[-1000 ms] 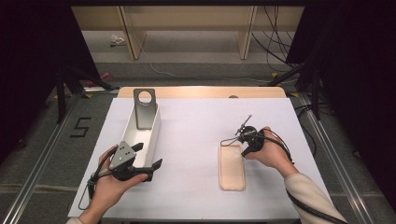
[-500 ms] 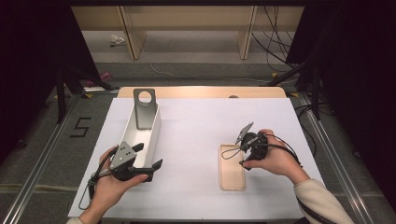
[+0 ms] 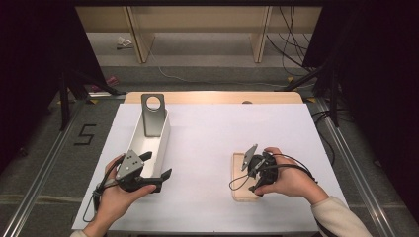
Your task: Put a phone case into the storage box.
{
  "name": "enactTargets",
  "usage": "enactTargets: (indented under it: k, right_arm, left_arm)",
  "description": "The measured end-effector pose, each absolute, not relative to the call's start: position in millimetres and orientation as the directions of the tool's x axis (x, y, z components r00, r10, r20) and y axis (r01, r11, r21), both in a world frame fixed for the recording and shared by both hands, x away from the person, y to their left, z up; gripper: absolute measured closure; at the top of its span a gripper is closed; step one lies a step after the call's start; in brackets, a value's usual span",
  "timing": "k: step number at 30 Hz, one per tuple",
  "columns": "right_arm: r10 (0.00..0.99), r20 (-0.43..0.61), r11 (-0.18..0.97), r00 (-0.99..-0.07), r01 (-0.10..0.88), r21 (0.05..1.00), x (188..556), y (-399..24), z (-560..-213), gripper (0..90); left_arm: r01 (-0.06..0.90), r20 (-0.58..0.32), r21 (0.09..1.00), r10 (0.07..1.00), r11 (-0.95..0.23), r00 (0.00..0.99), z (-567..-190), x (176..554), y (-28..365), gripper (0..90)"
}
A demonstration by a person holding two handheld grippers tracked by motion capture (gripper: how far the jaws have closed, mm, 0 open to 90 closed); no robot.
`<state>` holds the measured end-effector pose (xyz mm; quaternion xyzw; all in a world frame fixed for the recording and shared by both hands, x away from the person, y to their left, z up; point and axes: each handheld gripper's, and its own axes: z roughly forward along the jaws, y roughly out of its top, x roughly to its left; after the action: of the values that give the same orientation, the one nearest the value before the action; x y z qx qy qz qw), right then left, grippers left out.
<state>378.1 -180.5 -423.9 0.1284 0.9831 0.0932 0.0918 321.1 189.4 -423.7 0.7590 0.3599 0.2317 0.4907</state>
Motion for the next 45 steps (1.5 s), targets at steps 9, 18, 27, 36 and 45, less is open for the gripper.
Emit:
enactTargets:
  k: [9, 18, 27, 36, 45]
  right_arm:
    - [0.198, -0.134, 0.97, -0.971, 0.175, 0.167, 361.2, -169.9, -431.0, 23.0]
    - [0.16, -0.121, 0.981, -0.98, 0.145, 0.128, 356.2, -159.3, -440.5, 27.6]
    - [0.152, -0.127, 0.986, -0.98, 0.141, 0.094, 354.5, -151.1, -447.8, 33.1]
    - [0.13, -0.127, 0.99, -0.983, 0.121, 0.078, 352.1, -146.9, -451.3, 42.8]
    - [0.104, -0.123, 0.994, -0.987, 0.098, 0.049, 348.5, -144.8, -453.1, 56.5]
  left_arm:
    - [0.32, -0.002, 0.912, 0.775, -0.259, 0.632, -423.5, 320.8, 189.1, 13.4]
    - [0.319, -0.001, 0.911, 0.772, -0.261, 0.636, -423.7, 320.7, 188.2, 13.4]
    - [0.317, 0.0, 0.912, 0.772, -0.261, 0.635, -423.2, 320.5, 188.0, 13.4]
    - [0.319, -0.002, 0.911, 0.771, -0.26, 0.636, -423.6, 320.5, 187.7, 13.4]
    - [0.32, -0.005, 0.911, 0.771, -0.259, 0.637, -423.8, 320.4, 187.4, 13.4]
